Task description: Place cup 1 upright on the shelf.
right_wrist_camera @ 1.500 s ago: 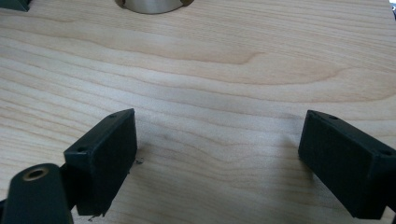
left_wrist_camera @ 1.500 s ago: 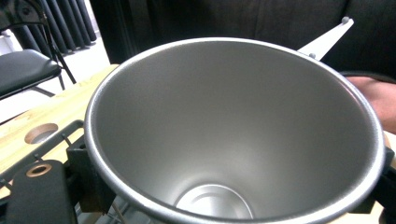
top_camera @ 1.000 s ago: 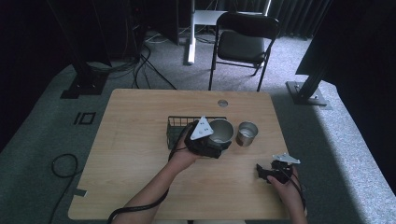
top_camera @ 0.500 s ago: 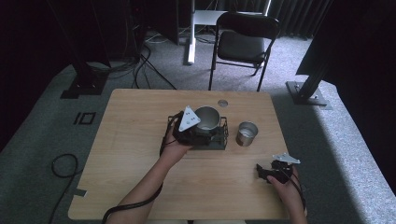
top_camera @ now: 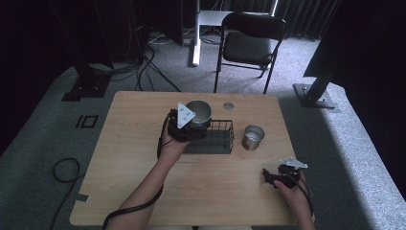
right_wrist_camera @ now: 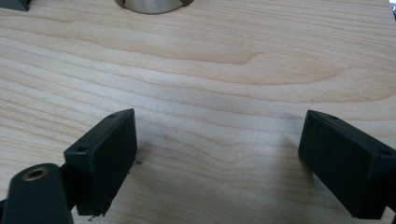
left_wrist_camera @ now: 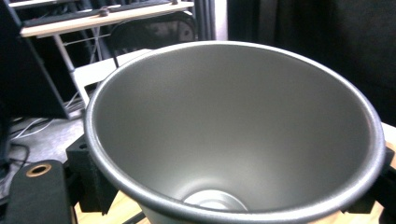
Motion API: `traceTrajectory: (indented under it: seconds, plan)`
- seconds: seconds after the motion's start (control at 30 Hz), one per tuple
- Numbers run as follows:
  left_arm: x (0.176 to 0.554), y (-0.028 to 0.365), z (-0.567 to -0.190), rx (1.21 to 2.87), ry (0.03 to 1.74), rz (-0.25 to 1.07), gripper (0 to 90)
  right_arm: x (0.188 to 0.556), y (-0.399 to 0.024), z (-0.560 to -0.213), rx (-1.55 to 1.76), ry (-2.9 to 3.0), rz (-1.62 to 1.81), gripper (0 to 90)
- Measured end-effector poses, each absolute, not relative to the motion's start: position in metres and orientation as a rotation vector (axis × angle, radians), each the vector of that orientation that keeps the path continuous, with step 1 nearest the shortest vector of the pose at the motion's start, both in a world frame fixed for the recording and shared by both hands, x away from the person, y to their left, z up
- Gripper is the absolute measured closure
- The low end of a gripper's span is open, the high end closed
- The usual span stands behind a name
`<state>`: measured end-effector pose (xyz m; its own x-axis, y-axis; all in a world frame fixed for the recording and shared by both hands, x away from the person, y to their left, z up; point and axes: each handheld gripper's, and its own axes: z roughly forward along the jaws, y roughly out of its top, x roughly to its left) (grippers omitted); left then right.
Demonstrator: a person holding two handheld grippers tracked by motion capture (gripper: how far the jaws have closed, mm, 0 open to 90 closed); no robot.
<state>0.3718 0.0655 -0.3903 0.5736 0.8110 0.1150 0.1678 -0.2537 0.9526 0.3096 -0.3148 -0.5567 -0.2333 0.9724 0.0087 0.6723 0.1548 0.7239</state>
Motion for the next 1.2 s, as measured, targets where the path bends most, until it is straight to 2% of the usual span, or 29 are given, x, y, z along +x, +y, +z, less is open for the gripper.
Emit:
traceTrajectory:
  seconds: [0.53, 1.2]
  plan:
    - [0.389, 0.077, -0.413, 1.662, 1.001, 0.873, 14.8, 0.31, -0.315, -0.557, 1.561, 1.973, 0.852, 11.2]
    - [0.403, 0.07, -0.457, 1.67, 1.067, 0.828, 14.7, 0.31, -0.315, -0.557, 1.561, 1.973, 0.852, 11.2]
